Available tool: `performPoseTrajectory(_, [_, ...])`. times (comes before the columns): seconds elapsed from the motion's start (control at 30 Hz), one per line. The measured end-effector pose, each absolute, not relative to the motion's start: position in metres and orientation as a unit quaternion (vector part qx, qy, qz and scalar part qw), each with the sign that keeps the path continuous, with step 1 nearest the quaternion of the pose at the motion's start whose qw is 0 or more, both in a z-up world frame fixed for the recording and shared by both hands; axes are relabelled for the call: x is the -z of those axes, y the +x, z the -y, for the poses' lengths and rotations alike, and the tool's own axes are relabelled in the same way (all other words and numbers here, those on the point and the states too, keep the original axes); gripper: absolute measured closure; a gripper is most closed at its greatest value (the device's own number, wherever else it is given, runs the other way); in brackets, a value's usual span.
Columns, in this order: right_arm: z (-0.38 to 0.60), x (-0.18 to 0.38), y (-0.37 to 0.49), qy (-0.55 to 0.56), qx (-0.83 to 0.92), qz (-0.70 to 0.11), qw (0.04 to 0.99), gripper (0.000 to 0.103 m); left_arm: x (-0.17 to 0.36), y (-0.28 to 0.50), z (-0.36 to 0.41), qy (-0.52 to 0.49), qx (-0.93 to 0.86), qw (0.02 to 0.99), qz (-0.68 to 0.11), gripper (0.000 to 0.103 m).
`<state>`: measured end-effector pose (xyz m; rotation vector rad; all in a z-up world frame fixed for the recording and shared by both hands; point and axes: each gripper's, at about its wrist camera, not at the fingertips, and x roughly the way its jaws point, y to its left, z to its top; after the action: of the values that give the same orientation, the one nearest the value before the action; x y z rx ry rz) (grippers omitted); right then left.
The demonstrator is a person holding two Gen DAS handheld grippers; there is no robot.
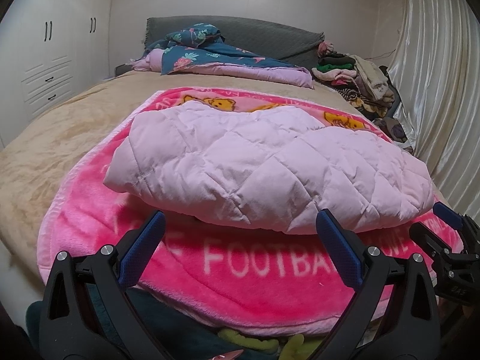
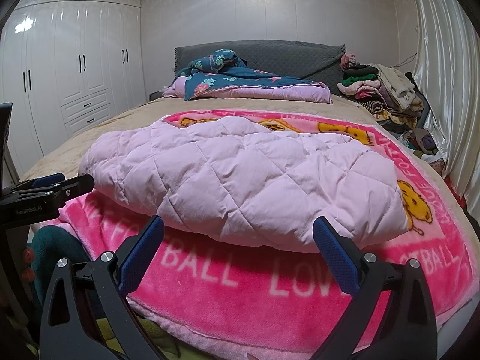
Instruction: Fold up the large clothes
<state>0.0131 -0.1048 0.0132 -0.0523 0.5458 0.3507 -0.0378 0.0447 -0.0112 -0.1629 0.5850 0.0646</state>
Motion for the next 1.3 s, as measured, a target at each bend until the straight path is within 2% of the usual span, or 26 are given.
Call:
performPoseTrajectory(0.63, [0.112, -0.024, 0.01, -0.019, -0.159, -0.263, 0.951, 0.004, 0.012, -0.039, -0.052, -0.08, -0.044, 0.953, -0.29, 0.009])
performPoseTrajectory(0.9, [0.15, -0.032, 0.014, 0.014, -0.095, -0.247, 0.964, 0.004, 0.018, -0.031, -0.065, -0.107, -0.036, 0.946, -0.305, 0.009])
performPoseTrajectory(1.1, [0.257, -0.023, 0.021, 0.095, 0.049, -0.258, 0.96, 0.004, 0.019, -0.015, -0.103, -0.138, -0.065, 0.937, -0.314, 0.009])
performPoseTrajectory(1.3, [0.45, 0.043, 0.007, 0.177, 0.312, -0.31, 0.881, 0.004, 0.014, 0.03, -0.236, -0.191, -0.198, 0.91, -0.31, 0.009])
